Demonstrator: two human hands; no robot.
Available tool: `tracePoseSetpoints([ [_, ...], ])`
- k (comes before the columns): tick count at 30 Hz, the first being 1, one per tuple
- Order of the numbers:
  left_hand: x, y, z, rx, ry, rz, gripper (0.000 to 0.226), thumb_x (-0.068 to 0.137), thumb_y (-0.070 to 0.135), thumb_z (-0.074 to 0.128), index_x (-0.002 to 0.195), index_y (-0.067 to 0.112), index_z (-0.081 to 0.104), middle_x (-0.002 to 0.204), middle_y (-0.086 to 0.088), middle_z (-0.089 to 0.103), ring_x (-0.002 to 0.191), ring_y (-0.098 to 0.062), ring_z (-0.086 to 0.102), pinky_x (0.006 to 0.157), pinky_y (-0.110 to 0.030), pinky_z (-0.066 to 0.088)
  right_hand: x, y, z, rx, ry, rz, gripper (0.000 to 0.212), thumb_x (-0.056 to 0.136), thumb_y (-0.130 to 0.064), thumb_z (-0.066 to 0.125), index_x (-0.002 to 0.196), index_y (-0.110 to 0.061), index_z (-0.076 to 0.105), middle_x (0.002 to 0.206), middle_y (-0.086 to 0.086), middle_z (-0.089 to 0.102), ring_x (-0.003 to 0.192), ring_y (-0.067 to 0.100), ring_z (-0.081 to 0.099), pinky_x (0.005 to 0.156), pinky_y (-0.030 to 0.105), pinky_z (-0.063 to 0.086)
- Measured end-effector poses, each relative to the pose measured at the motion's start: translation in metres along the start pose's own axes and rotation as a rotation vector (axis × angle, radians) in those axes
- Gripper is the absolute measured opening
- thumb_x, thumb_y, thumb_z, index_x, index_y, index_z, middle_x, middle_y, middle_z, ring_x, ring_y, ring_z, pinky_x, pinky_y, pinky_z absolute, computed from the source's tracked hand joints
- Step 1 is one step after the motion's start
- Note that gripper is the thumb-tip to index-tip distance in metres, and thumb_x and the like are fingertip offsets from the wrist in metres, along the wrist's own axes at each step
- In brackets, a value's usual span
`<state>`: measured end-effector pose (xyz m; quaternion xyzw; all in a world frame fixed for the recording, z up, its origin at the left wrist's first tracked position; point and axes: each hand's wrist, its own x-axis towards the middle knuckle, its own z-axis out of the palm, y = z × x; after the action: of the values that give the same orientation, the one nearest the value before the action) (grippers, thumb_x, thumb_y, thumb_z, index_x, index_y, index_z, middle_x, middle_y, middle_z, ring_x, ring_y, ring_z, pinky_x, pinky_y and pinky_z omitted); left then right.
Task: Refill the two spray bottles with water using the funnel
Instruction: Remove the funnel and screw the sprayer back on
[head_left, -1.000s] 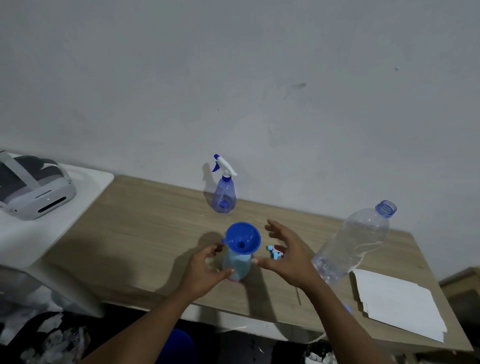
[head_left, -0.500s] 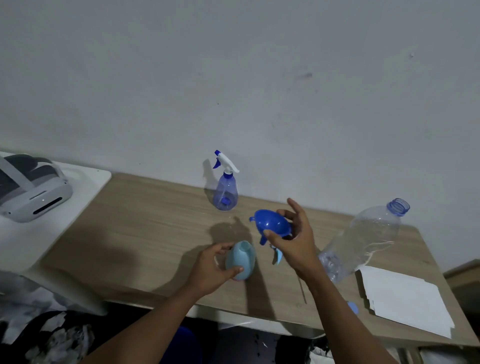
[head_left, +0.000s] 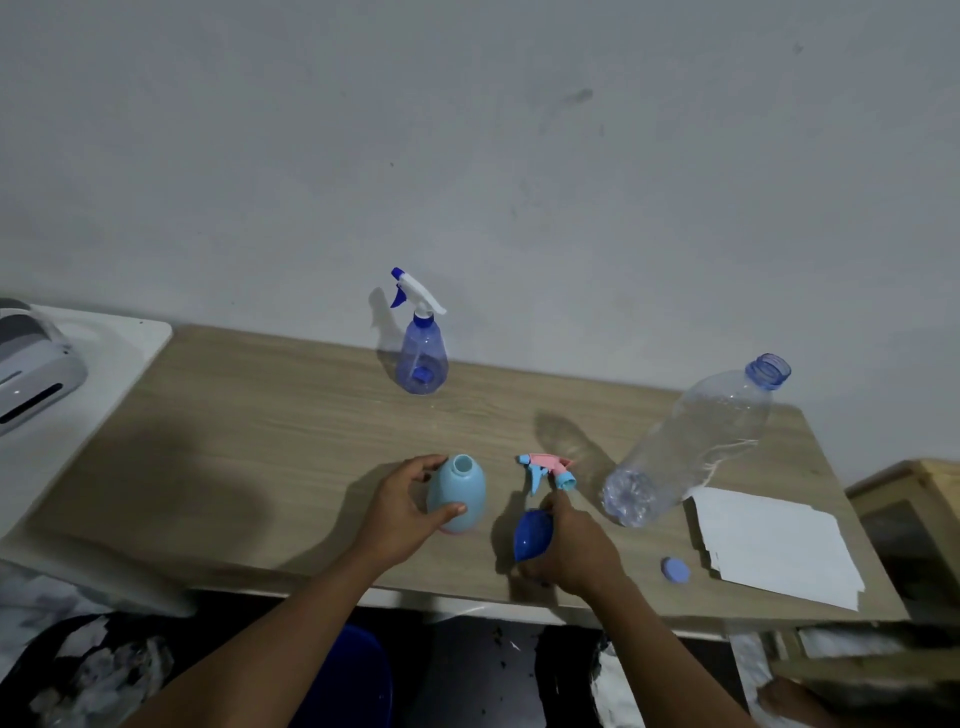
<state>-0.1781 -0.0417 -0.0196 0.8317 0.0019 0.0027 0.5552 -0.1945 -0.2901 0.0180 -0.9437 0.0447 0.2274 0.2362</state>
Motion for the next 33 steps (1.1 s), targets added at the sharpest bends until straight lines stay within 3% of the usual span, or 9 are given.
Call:
tracePoseSetpoints([
  [2, -0.001, 0.001, 0.000, 0.004, 0.001, 0.003, 0.066, 0.064, 0.022, 0.093, 0.122, 0.027, 0.063, 0.118, 0.016, 0.065, 0.106, 0.003, 0.057, 0.082, -0.004, 0.044, 0.003, -0.006, 0.008, -0.163, -0.012, -0.019, 0.079, 0.057, -0.046, 0.088, 0.123, -0.028, 0.048, 0.118, -0.002, 0.061, 0.106, 0.019, 0.057, 0.083, 0.036, 0.055],
  [7, -0.001, 0.000, 0.001, -0.014, -0.003, -0.008, 0.067, 0.065, 0.025, 0.093, 0.125, 0.026, 0.063, 0.121, 0.014, 0.065, 0.108, -0.004, 0.059, 0.087, -0.018, 0.048, 0.008, -0.007, 0.026, -0.306, 0.028, -0.119, 0.084, 0.058, -0.056, 0.083, 0.129, -0.030, 0.047, 0.126, -0.001, 0.053, 0.113, 0.024, 0.051, 0.090, 0.039, 0.051],
  [12, -0.001, -0.001, 0.001, -0.036, 0.000, -0.001, 0.064, 0.066, 0.024, 0.093, 0.123, 0.026, 0.063, 0.120, 0.015, 0.065, 0.106, -0.004, 0.060, 0.085, -0.015, 0.047, 0.000, -0.005, 0.013, -0.008, 0.191, -0.105, 0.087, 0.061, -0.082, 0.064, 0.126, -0.026, 0.056, 0.117, -0.005, 0.055, 0.112, 0.019, 0.054, 0.090, 0.039, 0.051],
  [15, -0.002, -0.002, 0.003, -0.065, -0.009, -0.003, 0.062, 0.068, 0.021, 0.092, 0.123, 0.024, 0.063, 0.120, 0.014, 0.065, 0.106, -0.007, 0.060, 0.084, -0.010, 0.046, 0.025, 0.005, -0.003, 0.212, 0.368, -0.060, 0.040, 0.094, -0.043, 0.061, 0.124, -0.017, 0.060, 0.123, 0.009, 0.061, 0.111, 0.027, 0.060, 0.083, 0.033, 0.046],
  [18, -0.003, -0.002, 0.005, -0.100, 0.005, -0.009, 0.063, 0.068, 0.018, 0.092, 0.124, 0.025, 0.062, 0.122, 0.012, 0.065, 0.108, -0.009, 0.060, 0.083, -0.010, 0.047, 0.062, 0.010, -0.015, 0.181, 0.312, 0.051, 0.040, 0.102, -0.019, 0.051, 0.141, -0.014, 0.049, 0.131, 0.022, 0.055, 0.117, 0.037, 0.057, 0.088, 0.036, 0.045],
  [21, -0.005, -0.004, 0.006, -0.129, -0.016, -0.005, 0.070, 0.068, 0.011, 0.091, 0.127, 0.029, 0.057, 0.129, 0.012, 0.059, 0.114, -0.009, 0.057, 0.080, -0.014, 0.052, 0.089, 0.016, -0.015, 0.127, 0.166, 0.096, 0.052, 0.100, -0.015, 0.050, 0.150, -0.014, 0.038, 0.136, 0.024, 0.054, 0.126, 0.038, 0.053, 0.101, 0.041, 0.043],
  [23, -0.007, -0.006, 0.008, -0.167, -0.045, -0.002, 0.075, 0.069, 0.005, 0.089, 0.130, 0.030, 0.054, 0.133, 0.011, 0.054, 0.118, -0.011, 0.055, 0.077, -0.020, 0.056, 0.097, 0.017, -0.016, 0.088, 0.096, 0.087, 0.048, 0.098, -0.015, 0.052, 0.146, -0.016, 0.044, 0.134, 0.022, 0.057, 0.122, 0.037, 0.055, 0.102, 0.042, 0.046],
  [29, -0.009, -0.012, 0.012, -0.119, -0.111, 0.046, 0.087, 0.073, -0.003, 0.084, 0.137, 0.034, 0.038, 0.143, -0.002, 0.044, 0.121, 0.003, 0.048, 0.082, -0.008, 0.049, 0.095, 0.017, -0.018, 0.170, 0.116, 0.088, 0.040, 0.093, -0.013, 0.064, 0.132, -0.009, 0.053, 0.120, 0.016, 0.065, 0.108, 0.030, 0.064, 0.087, 0.033, 0.049],
  [33, -0.006, -0.016, 0.018, -0.098, -0.085, 0.116, 0.100, 0.073, -0.003, 0.084, 0.134, 0.059, 0.034, 0.142, 0.001, 0.044, 0.124, 0.005, 0.048, 0.085, -0.006, 0.047, 0.082, 0.012, -0.030, 0.313, 0.259, 0.014, 0.035, 0.094, -0.007, 0.062, 0.127, -0.006, 0.052, 0.112, 0.014, 0.064, 0.091, 0.022, 0.060, 0.073, 0.026, 0.048],
])
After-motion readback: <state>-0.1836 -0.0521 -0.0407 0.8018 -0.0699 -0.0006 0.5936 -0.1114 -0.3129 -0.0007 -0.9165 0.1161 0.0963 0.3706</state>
